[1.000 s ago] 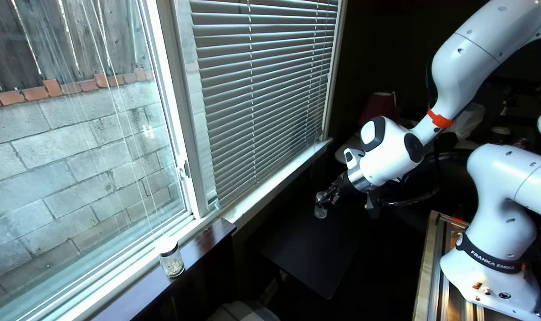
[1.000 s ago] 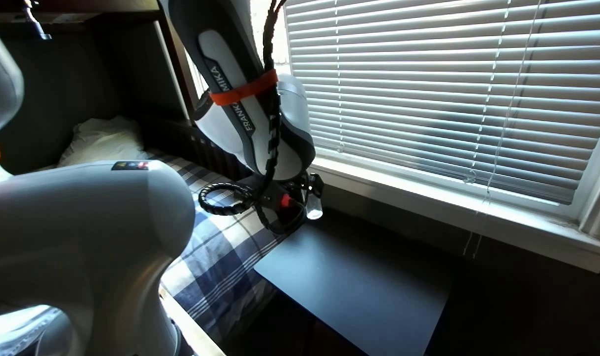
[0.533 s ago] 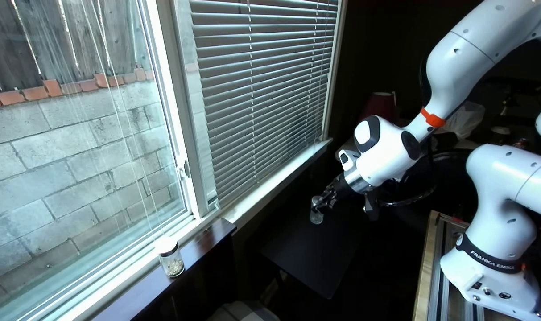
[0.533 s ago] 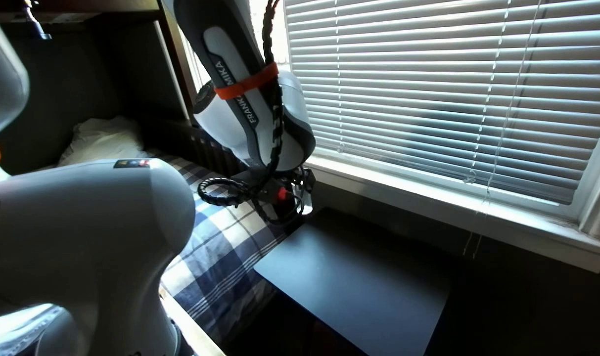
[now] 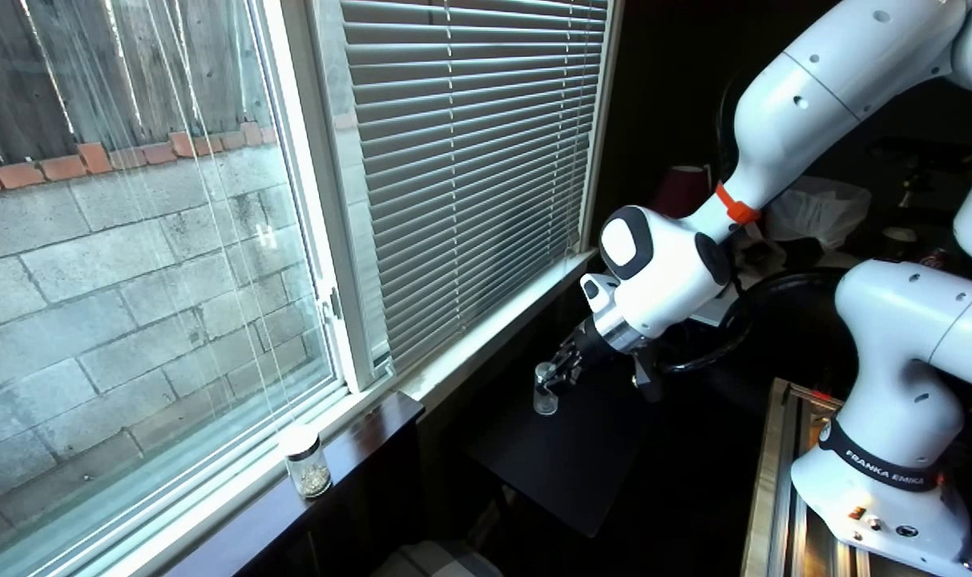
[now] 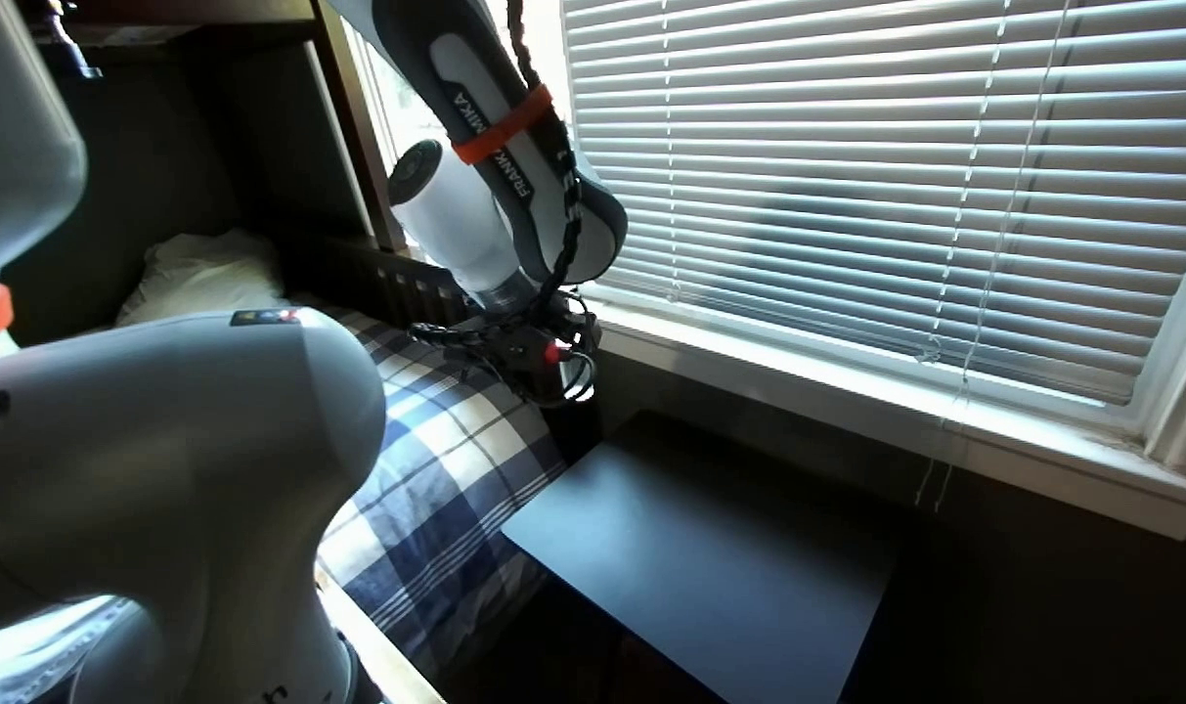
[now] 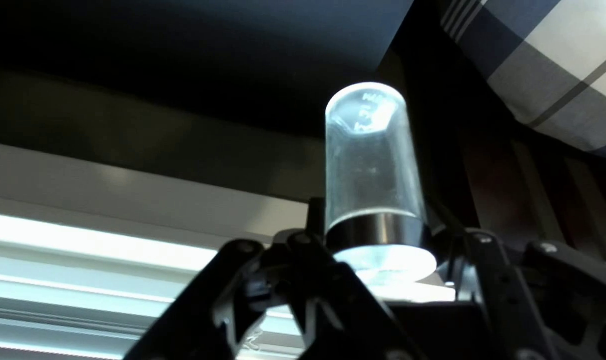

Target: Move the silver object to the left

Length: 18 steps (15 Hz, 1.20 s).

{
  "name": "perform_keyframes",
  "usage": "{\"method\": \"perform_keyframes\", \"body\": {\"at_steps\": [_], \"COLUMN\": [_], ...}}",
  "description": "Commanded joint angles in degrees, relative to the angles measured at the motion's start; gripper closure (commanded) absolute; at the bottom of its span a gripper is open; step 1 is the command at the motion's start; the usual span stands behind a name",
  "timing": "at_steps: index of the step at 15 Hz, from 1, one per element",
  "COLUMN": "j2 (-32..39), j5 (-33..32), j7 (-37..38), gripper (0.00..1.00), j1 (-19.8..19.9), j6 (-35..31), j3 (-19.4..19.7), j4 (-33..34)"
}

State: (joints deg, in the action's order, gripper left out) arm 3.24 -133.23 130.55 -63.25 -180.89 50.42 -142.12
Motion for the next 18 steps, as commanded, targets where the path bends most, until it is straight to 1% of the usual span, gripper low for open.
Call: {"method": "perform_keyframes", "body": {"at_steps": [1, 4, 7, 8, 10, 14, 16, 18], "j2": [4.2, 5.9, 8.2, 8.2, 10.7, 16.2, 19.4, 23.0], "j5": [-4.5, -8.1, -15.2, -11.2, -10.5, -10.4, -10.4, -10.4], "j7": [8.0, 14.2, 23.4, 20.0, 20.4, 20.0, 19.0, 18.0], "gripper": [0.76, 0.76, 0.76, 0.76, 0.76, 0.76, 0.76, 0.76], "j1": [2.3, 6.6, 13.1, 16.0, 21.4, 33.8, 40.7, 48.5], "j6": [0.1, 1.9, 3.9, 4.9, 6.4, 9.7, 11.4, 12.7], "j3": [-4.8, -11.2, -19.1, -22.4, -28.3, -39.9, -45.6, -52.0], "j4": [2.3, 3.5, 5.7, 5.8, 7.7, 12.0, 14.4, 17.2]}}
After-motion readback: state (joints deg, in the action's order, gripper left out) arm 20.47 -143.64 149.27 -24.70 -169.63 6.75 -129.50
